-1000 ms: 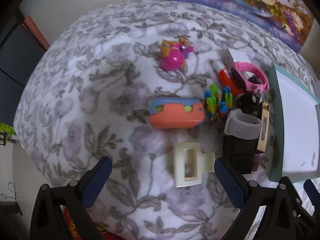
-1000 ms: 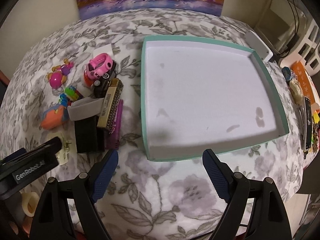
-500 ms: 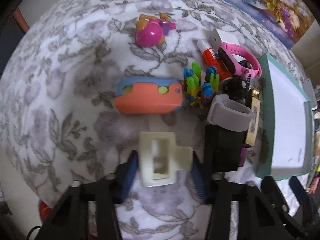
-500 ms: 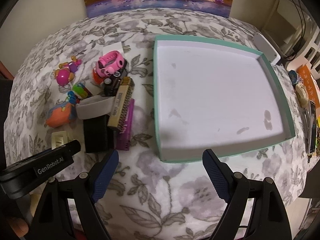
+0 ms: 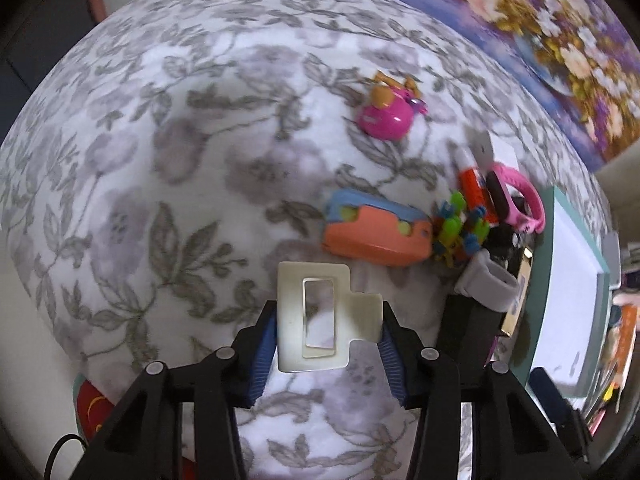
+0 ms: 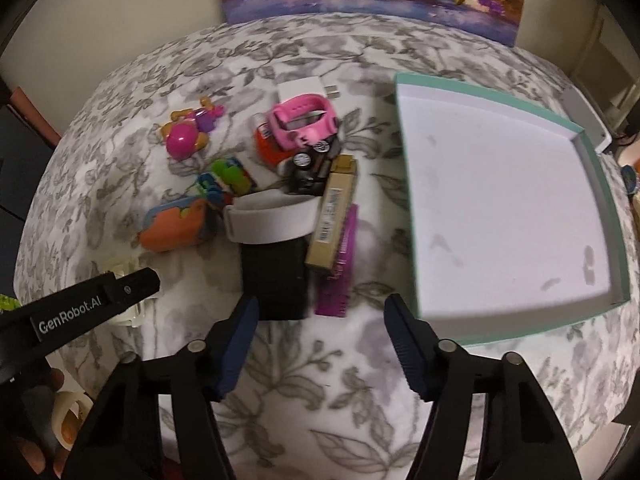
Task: Organize rigid objects
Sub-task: 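Grasp the black charger with the right tool while the left tool holds the cream clip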
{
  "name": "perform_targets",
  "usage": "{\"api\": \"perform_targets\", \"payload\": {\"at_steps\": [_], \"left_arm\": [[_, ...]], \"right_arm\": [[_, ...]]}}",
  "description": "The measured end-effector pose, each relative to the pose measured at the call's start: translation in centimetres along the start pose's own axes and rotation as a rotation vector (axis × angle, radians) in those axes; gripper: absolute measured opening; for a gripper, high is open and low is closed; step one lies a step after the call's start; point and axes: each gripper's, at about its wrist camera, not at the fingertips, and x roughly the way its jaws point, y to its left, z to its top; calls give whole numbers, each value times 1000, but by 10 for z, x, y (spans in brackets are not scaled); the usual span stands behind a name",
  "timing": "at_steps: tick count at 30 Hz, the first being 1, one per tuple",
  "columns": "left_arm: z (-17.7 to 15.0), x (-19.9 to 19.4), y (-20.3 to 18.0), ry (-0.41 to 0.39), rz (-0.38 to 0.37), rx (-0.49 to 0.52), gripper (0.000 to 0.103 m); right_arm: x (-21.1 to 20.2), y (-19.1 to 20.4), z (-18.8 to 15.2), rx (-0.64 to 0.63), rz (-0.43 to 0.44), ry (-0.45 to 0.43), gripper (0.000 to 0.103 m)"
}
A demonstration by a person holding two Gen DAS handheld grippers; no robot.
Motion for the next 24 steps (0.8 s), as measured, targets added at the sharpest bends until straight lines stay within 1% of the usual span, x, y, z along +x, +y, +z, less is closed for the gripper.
{"api": "perform_targets", "payload": {"at_steps": [2,6,11,14,18,24], "left_arm": [[0,-1,3,7,-7,-5,50],[0,-2,8,18,-16,-7,50],[-5,-4,12,27,-14,-3,50],[-3,1,10,37,-5,-1,50],[1,6,8,47,4,1,50],[3,14,4,63,28,14,50]], "right_arm": [[4,5,2,-3,2,8,63],[13,13,4,-15,6,29,52],[17,19,5,-22,26,34,48],[22,24,5,-33,29,48,47],[32,29,5,-40,7,69,43],[44,29,9,-25,-15,84,42]]}}
